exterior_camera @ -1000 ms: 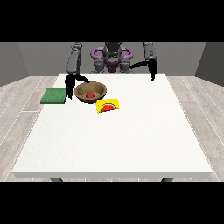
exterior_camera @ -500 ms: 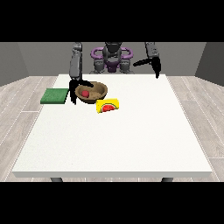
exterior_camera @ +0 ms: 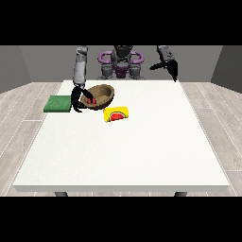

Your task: Pick the cup and pour the ball into the bowl, then pick the bowl and place it on the pad

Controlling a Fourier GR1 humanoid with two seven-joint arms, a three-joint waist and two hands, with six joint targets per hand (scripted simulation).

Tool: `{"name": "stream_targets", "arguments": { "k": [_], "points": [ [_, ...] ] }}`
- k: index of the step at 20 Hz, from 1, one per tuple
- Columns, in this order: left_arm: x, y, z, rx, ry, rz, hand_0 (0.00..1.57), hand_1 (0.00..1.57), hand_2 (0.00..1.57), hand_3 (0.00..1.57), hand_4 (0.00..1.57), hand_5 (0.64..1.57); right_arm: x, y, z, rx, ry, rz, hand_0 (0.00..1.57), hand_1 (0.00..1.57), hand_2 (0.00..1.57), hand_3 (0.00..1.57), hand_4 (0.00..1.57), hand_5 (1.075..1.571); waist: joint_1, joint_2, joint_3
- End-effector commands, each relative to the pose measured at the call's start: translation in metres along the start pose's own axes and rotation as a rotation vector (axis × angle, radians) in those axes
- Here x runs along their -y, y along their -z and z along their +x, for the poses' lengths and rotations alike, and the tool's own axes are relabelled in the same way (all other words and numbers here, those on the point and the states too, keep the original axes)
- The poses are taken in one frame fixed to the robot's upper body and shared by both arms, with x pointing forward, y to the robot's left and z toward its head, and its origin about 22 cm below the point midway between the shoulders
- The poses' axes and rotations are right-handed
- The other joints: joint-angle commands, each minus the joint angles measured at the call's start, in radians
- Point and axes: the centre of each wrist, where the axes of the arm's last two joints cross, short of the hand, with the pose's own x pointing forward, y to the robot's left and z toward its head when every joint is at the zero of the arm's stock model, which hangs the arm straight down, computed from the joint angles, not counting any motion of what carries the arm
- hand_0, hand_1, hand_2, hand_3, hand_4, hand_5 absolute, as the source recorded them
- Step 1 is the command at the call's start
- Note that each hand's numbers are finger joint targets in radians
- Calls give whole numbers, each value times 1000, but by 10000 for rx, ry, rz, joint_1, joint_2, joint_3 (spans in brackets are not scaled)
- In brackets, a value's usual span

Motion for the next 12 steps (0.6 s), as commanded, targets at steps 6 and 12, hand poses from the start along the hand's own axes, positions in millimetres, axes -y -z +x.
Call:
{"name": "stream_targets", "arguments": {
  "k": [6, 12],
  "points": [
    [-14, -18, -35, -1279, -316, 555, 0, 0, 0, 0, 955, 1423, -13, -1, 0, -3019, -2911, -367, 1571, 1571, 1571, 1047, 862, 1567, -506, -1096, 389],
    [-44, -80, -83, -3563, -245, 1333, 0, 0, 0, 0, 998, 1411, -31, 35, 55, -4414, -3430, 660, 1571, 1571, 1571, 889, 806, 1565, -1735, -3417, 405]
  ]
}}
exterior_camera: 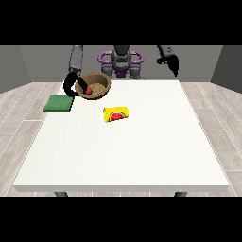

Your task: Pick the cup and pour the ball into the bowl, then pick the bowl and place it on the pad

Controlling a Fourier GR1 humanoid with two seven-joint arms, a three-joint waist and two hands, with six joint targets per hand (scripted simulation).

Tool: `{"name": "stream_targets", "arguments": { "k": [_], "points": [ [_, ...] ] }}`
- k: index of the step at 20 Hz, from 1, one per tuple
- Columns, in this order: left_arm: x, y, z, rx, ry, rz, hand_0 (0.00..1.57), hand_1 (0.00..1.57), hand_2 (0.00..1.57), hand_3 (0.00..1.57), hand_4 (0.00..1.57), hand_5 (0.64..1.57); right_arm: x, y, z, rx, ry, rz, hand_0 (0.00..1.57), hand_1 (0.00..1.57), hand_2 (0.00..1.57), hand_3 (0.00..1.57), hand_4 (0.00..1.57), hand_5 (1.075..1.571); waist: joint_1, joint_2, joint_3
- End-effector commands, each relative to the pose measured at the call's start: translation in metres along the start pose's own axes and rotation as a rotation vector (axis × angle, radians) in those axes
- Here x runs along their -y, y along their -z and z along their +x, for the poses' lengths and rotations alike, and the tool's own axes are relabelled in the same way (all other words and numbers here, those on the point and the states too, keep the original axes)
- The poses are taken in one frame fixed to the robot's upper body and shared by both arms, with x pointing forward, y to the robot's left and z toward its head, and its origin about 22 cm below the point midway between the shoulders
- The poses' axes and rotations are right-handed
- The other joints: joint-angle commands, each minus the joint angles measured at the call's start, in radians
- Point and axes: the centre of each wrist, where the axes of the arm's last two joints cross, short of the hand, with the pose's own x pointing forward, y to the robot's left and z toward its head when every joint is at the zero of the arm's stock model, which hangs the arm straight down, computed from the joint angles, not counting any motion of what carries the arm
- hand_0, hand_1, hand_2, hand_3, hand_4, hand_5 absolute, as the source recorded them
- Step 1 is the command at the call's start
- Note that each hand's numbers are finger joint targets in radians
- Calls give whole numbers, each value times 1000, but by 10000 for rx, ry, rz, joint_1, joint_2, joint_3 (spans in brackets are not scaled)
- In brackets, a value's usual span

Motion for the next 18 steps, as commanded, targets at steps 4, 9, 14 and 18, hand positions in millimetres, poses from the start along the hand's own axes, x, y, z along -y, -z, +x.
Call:
{"name": "stream_targets", "arguments": {
  "k": [4, 9, 14, 18],
  "points": [
    [-50, -29, -37, -822, 182, 1250, 0, 0, 0, 0, 1003, 1407, 27, 15, 66, -297, -43, 686, 1571, 1571, 1571, 744, 808, 1567, -1316, -459, 69],
    [-24, -23, -21, -461, -2, 787, 0, 0, 0, 0, 1017, 1424, 72, 17, 28, -590, 317, 10, 1571, 1571, 1571, 677, 788, 1570, -803, -125, 80],
    [-19, -15, -8, 360, -232, 422, 0, 0, 0, 0, 1155, 1463, 141, 30, 38, -99, 628, -396, 1571, 1571, 1571, 677, 788, 1570, -312, 701, 84],
    [-129, -14, 18, 1097, -407, 1201, 0, 0, 0, 0, 1311, 1525, 154, 24, 18, 212, 281, -973, 1571, 1571, 1571, 0, 911, 1571, -246, 858, 81]
  ]
}}
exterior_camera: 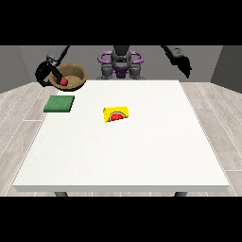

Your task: Pick the cup and pour the ball into the bowl, then pick the bowl and place it on the pad

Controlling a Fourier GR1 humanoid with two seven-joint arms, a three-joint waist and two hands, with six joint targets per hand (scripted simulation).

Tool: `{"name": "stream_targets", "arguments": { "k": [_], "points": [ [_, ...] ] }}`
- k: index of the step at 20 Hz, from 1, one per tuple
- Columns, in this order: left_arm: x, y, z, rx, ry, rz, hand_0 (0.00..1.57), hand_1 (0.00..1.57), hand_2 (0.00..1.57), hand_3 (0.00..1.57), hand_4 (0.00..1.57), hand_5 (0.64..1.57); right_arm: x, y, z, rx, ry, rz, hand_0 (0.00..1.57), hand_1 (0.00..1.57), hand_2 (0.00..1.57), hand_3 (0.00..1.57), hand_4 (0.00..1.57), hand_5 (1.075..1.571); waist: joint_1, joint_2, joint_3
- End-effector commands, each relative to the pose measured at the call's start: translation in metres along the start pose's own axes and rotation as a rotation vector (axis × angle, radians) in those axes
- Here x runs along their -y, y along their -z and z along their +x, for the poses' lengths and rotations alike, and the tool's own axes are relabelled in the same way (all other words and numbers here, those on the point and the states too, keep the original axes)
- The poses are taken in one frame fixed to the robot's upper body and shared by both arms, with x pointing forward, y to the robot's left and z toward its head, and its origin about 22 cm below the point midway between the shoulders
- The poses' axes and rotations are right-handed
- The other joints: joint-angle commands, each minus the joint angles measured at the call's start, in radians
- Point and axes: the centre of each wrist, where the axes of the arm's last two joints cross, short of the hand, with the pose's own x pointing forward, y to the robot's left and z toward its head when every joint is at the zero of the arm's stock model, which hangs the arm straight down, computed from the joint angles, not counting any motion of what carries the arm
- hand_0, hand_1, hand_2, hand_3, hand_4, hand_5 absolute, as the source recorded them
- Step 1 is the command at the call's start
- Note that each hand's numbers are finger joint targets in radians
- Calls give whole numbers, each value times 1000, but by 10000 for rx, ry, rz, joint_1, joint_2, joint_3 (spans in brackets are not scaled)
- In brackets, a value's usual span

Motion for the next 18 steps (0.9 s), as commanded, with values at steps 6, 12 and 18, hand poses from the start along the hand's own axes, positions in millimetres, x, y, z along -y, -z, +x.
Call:
{"name": "stream_targets", "arguments": {
  "k": [6, 12, 18],
  "points": [
    [-166, 5, 66, 1903, -251, 1284, 0, 0, 0, 0, 1280, 1571, 39, 3, 6, 1423, 752, -1168, 1571, 1571, 1571, 0, 820, 1570, 358, 1501, -5],
    [-196, -5, 68, 2128, -353, 1647, 0, 0, 0, 0, 1209, 1563, 50, 7, 10, 1753, 1259, -1287, 1571, 1571, 1571, 0, 757, 1567, 250, 1950, 1],
    [-195, 1, 83, 2803, -156, 1397, 0, 0, 0, 0, 1188, 1558, 85, 11, 0, 800, 1435, -2807, 1218, 1218, 1411, 1299, 0, 1553, 586, 2534, 8]
  ]
}}
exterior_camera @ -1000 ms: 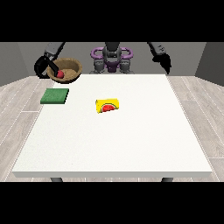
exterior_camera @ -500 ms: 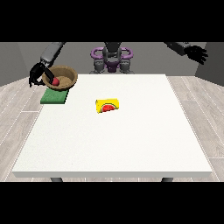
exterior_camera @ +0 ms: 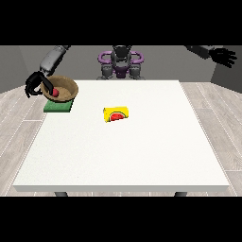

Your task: Pick the cup and pour the ball into the bowl, then pick the bowl and place it on the pad

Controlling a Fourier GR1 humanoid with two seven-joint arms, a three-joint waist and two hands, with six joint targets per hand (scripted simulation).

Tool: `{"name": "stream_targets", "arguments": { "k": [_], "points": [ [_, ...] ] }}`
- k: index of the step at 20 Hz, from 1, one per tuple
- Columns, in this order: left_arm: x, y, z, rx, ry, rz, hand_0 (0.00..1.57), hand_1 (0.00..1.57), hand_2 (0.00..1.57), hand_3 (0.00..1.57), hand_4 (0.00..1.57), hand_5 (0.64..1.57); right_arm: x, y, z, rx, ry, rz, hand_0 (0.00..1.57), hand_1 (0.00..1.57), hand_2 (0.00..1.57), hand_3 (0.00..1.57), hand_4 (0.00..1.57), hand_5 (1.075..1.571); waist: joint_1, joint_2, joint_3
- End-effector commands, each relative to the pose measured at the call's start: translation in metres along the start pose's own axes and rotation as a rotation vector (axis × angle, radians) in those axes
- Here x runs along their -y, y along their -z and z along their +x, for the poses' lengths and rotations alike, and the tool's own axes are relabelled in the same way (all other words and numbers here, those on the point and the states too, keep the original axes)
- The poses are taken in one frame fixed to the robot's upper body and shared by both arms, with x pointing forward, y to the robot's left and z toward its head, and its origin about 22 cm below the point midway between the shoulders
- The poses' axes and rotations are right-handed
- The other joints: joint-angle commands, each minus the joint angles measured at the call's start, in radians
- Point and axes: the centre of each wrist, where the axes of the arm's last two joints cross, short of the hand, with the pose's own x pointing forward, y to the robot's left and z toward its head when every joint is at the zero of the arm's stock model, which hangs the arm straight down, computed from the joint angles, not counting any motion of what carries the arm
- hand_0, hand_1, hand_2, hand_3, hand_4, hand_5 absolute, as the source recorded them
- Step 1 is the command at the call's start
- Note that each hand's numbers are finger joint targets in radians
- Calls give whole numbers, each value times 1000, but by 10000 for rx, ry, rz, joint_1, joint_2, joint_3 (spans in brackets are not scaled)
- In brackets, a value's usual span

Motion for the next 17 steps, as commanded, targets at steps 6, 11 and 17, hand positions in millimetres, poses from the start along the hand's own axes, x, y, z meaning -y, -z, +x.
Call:
{"name": "stream_targets", "arguments": {
  "k": [6, 11, 17],
  "points": [
    [-14, 4, 10, 248, 163, 175, 0, 0, 0, 0, 1180, 1551, -23, -3, -13, -342, 267, 473, 0, 0, 425, 649, 0, 1460, -60, 38, -2],
    [69, 6, -9, -693, -198, -1219, 0, 0, 0, 0, 1007, 1569, 20, 14, 10, -1036, -232, 603, 0, 0, 0, 0, 0, 1361, 144, -1086, 19],
    [105, -36, -58, -3512, -282, -1161, 0, 0, 0, 0, 902, 1559, -37, 5, 29, -685, 124, 2659, 0, 0, 0, 0, 476, 1434, -554, -3866, -11]
  ]
}}
